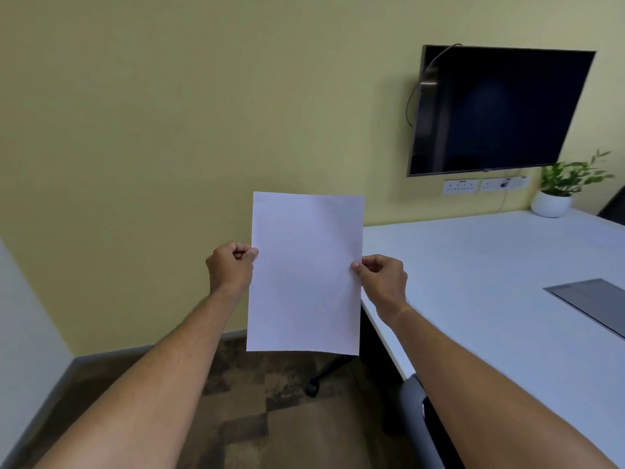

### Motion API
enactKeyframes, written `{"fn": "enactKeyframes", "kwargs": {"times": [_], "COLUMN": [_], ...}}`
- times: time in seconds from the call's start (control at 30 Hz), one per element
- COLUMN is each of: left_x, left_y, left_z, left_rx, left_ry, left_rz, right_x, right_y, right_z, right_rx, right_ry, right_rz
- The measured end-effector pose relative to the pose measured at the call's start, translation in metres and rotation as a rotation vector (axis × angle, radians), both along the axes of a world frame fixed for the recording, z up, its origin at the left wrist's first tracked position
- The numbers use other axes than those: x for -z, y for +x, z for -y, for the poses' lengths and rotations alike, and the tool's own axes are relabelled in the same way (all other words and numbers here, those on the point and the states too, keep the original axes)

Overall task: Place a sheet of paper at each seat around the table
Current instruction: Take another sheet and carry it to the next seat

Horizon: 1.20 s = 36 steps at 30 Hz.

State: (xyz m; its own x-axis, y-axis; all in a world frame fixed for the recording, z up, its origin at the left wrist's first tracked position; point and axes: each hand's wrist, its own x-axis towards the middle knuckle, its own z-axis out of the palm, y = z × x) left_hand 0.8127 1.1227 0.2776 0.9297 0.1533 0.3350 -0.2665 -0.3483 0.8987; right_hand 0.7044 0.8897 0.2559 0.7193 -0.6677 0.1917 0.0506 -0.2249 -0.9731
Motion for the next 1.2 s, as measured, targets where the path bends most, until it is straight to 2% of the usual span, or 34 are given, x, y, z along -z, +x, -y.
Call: {"fn": "enactKeyframes", "kwargs": {"times": [0.23,0.47,0.9,1.2], "left_x": [-0.009,-0.003,0.015,0.014], "left_y": [0.115,0.182,0.303,0.373], "left_z": [0.067,0.133,0.344,0.451], "left_rx": [0.219,0.366,0.564,0.658], "left_ry": [-0.001,0.001,0.057,0.119], "left_rz": [0.013,-0.003,-0.032,-0.061], "right_x": [-0.002,0.006,0.041,0.051], "right_y": [0.075,0.112,0.199,0.259], "right_z": [0.037,0.081,0.260,0.352], "right_rx": [0.192,0.331,0.496,0.553], "right_ry": [0.067,0.080,0.200,0.315], "right_rz": [0.024,0.029,0.052,0.069]}}
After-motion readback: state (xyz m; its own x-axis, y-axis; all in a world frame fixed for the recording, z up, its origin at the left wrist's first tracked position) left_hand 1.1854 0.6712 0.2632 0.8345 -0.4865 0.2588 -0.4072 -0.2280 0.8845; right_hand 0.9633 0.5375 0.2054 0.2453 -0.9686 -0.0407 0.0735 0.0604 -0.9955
